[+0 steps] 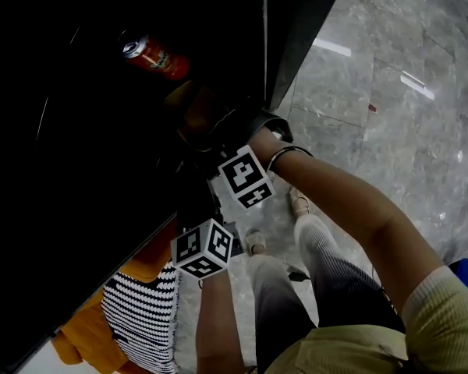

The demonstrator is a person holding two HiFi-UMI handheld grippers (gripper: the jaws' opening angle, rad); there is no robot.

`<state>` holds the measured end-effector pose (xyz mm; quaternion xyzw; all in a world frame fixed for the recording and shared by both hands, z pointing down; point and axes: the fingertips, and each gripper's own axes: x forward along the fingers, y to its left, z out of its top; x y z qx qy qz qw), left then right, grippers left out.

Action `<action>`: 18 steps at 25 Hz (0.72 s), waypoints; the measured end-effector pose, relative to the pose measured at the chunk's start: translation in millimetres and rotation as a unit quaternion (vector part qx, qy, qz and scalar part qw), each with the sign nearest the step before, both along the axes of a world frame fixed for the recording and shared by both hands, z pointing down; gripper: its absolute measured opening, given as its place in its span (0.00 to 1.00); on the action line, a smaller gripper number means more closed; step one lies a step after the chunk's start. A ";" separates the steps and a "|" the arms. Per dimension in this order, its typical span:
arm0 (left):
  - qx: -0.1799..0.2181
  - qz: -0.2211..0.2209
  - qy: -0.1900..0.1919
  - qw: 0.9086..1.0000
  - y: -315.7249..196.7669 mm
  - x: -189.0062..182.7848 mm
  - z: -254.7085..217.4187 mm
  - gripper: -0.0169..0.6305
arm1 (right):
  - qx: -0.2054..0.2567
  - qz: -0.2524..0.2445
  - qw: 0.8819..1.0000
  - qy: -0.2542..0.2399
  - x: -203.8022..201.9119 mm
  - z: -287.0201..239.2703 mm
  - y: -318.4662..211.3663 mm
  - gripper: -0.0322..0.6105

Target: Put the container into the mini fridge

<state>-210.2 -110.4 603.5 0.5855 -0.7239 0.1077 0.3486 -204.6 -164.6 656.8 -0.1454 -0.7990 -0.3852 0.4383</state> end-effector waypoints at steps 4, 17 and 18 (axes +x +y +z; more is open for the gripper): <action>0.004 0.004 0.004 1.000 -1.7 3.6 3.9 0.06 | 0.016 -0.023 1.000 -0.008 -6.5 3.4 1.8 0.18; 0.007 0.016 0.001 1.000 -6.1 9.3 4.9 0.06 | 0.041 -0.041 0.998 -0.033 -16.7 2.5 -9.5 0.19; 0.007 0.016 0.000 1.000 -6.8 9.1 4.7 0.06 | 0.039 -0.040 0.998 -0.037 -17.7 1.2 -9.9 0.19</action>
